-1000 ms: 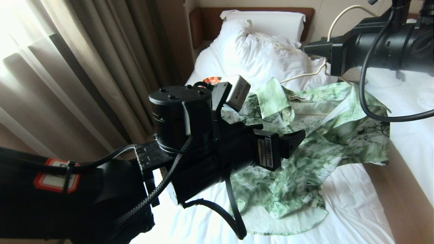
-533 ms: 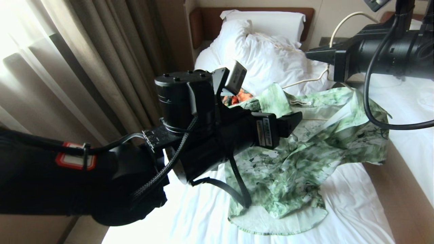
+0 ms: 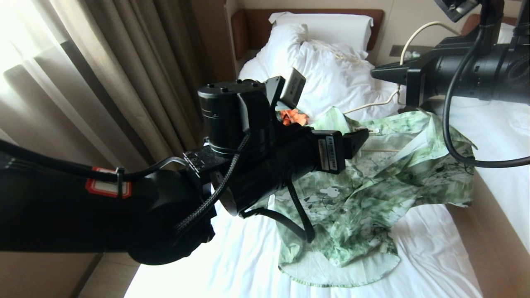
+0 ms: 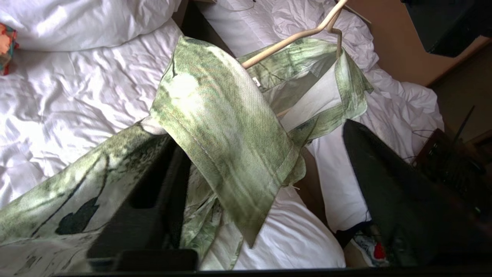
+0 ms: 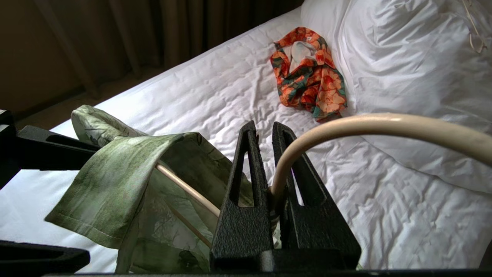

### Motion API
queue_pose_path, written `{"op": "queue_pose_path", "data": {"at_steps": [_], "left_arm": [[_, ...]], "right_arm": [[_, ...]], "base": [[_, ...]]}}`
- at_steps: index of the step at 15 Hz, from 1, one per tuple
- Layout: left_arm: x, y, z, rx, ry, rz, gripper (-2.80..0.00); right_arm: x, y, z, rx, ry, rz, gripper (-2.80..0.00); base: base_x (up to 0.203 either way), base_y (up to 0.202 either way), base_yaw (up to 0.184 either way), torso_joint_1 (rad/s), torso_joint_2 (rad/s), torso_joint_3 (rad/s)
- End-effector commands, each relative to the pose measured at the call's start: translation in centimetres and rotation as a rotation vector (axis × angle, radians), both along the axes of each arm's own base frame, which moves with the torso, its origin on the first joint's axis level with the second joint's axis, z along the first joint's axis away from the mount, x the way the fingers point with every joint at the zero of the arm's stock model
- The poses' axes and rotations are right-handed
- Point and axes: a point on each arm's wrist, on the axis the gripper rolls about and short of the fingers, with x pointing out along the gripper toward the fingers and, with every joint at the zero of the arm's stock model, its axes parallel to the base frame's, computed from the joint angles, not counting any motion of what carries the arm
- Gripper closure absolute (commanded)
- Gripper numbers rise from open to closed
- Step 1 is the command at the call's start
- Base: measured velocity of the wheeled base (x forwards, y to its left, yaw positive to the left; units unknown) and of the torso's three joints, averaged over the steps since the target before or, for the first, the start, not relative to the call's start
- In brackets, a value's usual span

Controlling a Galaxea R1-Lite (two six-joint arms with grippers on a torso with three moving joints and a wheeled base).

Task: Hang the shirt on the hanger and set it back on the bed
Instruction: Take the clothes hanger out of the clothes

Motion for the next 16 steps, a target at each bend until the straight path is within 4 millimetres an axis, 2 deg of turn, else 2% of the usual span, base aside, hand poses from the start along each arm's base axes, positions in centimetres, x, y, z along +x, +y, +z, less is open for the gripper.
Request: {"op": "queue_pose_path", "data": {"at_steps": [1, 6, 9, 13, 16], "left_arm": [[0.0, 0.0, 0.0, -0.003, 0.0, 0.0, 0.0], [0.1, -0.1, -0.2, 0.001, 0.001, 0.005, 0.0], [-0.5, 0.7, 0.4, -0.007, -0.009, 0.009, 0.0], [-2.9, 4.3, 1.6, 0.008, -0.023, 0.022, 0.0], [-4.2, 7.9, 1.4, 0.086, 0.024, 0.065, 0.0]], "right_arm": [[-0.1, 0.1, -0.1, -0.004, 0.002, 0.004, 0.0], [-0.4, 0.4, -0.1, -0.006, -0.002, 0.018, 0.0], [-0.2, 0.2, -0.1, -0.006, 0.0, 0.009, 0.0], [0.6, -0.3, -0.4, -0.011, 0.008, -0.021, 0.0], [1.5, -0.2, -0.9, -0.013, 0.016, -0.034, 0.0]], "base": [[0.0, 0.0, 0.0, 0.0, 0.0, 0.0], [0.0, 0.0, 0.0, 0.0, 0.0, 0.0], [0.0, 0.0, 0.0, 0.0, 0.0, 0.0], [0.0, 0.0, 0.0, 0.0, 0.0, 0.0], [0.0, 0.0, 0.0, 0.0, 0.0, 0.0]]}}
